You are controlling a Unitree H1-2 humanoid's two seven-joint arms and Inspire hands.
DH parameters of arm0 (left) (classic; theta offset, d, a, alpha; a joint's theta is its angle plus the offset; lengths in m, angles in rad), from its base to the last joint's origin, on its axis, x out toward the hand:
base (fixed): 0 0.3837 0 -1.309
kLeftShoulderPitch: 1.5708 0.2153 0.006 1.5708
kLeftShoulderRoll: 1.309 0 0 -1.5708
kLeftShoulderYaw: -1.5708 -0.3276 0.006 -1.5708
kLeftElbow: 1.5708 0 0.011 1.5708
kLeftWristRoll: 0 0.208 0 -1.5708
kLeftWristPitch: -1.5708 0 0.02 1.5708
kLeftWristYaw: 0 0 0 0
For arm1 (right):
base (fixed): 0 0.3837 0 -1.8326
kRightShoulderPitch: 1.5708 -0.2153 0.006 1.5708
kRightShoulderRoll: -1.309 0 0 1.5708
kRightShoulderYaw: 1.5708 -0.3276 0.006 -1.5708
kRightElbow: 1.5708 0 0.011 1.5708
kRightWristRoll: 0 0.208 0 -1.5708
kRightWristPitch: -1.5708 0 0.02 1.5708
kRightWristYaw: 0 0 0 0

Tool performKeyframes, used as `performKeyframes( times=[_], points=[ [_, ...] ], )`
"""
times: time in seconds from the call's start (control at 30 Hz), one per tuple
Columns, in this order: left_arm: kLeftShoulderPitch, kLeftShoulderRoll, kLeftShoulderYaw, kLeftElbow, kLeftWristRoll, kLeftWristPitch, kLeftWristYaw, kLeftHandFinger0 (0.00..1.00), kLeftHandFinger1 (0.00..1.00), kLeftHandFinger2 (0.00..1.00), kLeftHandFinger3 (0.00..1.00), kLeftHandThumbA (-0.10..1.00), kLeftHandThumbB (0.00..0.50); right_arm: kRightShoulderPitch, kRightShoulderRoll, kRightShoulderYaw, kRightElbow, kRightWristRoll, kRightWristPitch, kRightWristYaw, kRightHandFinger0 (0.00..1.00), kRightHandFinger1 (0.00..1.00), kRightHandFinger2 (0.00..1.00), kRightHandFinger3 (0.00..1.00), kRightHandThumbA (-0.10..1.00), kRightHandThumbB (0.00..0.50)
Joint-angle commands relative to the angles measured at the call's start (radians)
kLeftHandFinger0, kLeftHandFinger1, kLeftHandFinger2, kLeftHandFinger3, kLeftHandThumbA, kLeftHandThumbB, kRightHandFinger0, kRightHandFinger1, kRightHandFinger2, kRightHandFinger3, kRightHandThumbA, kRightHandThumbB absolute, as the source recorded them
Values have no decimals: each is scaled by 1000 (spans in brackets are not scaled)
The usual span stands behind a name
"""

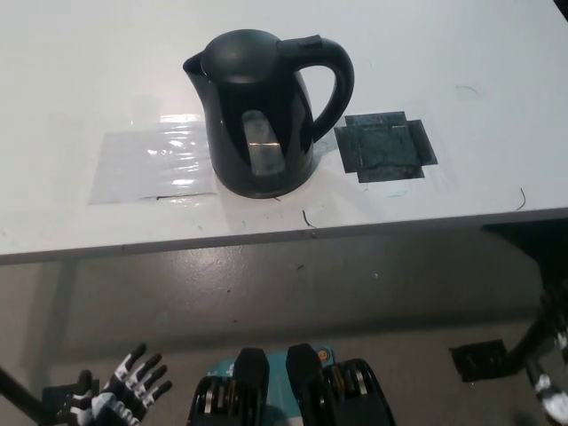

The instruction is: The robot uses its right hand to push down on the lid of a kettle kept in the middle of the desk to close it

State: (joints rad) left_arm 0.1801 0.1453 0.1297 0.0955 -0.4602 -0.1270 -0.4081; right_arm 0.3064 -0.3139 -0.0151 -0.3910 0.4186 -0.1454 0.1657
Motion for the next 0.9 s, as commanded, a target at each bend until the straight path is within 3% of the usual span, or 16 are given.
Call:
performKeyframes(
  times=[0.0, 0.07, 0.1, 0.13, 0.17, 0.2, 0.27, 0.33, 0.43, 0.47, 0.5, 0.53, 0.87],
  points=[
    [-18, 28, 42, -49, -50, -2, 1, 1000, 1000, 1000, 1000, 1000, 490, 40, -30, -17, 0, 113, -127, 129, 1000, 1000, 1000, 1000, 609, 500],
    [-14, 26, 47, -48, -53, -2, -2, 1000, 1000, 1000, 1000, 1000, 486, 17, -9, -34, 70, 0, -164, 92, 1000, 1000, 1000, 1000, 670, 500],
    [-11, 25, 49, -49, -50, -4, -3, 1000, 1000, 1000, 1000, 1000, 484, -2, 4, -45, 126, -65, -191, 64, 1000, 1000, 1000, 1000, 745, 470],
    [-7, 25, 50, -45, -48, -11, -11, 1000, 1000, 1000, 1000, 1000, 481, -49, 34, -69, 273, -206, -246, -10, 1000, 1000, 1000, 1000, 820, 386],
    [-3, 23, 52, -48, -48, -9, -10, 1000, 1000, 1000, 1000, 1000, 481, -66, 47, -76, 330, -211, -246, -31, 1000, 1000, 1000, 1000, 916, 337],
    [4, 16, 52, -49, -49, -9, -8, 1000, 1000, 1000, 1000, 1000, 485, -90, 59, -87, 400, -138, -218, -25, 1000, 1000, 1000, 1000, 901, 302],
    [1, 11, 52, -46, -48, -15, -8, 1000, 1000, 1000, 1000, 1000, 484, -131, 63, -103, 463, -68, -182, -4, 1000, 1000, 1000, 1000, 976, 282],
    [-1, 9, 55, -47, -48, -20, -6, 1000, 1000, 1000, 1000, 1000, 479, -164, 62, -117, 491, -71, -186, 3, 1000, 1000, 1000, 1000, 990, 239],
    [-6, 5, 62, -50, -53, -25, -3, 1000, 1000, 1000, 1000, 1000, 473, -227, 71, -153, 540, -33, -167, 11, 1000, 1000, 1000, 1000, 1000, 103],
    [-9, 2, 62, -49, -52, -26, -2, 1000, 1000, 1000, 1000, 1000, 473, -235, 71, -158, 543, -35, -164, 14, 1000, 1000, 1000, 1000, 1000, 101],
    [-10, 3, 61, -49, -50, -26, -1, 1000, 1000, 1000, 1000, 1000, 479, -241, 77, -166, 547, -24, -157, 21, 1000, 1000, 1000, 1000, 1000, 41],
    [-11, 2, 61, -50, -45, -27, 1, 1000, 1000, 1000, 1000, 1000, 481, -246, 78, -166, 548, -27, -156, 26, 1000, 1000, 1000, 1000, 1000, 15],
    [-2, 5, 64, -41, -39, -41, -3, 1000, 1000, 1000, 1000, 1000, 490, -242, 92, -159, 543, -64, -136, 29, 1000, 1000, 1000, 1000, 1000, 0]
  ],
)
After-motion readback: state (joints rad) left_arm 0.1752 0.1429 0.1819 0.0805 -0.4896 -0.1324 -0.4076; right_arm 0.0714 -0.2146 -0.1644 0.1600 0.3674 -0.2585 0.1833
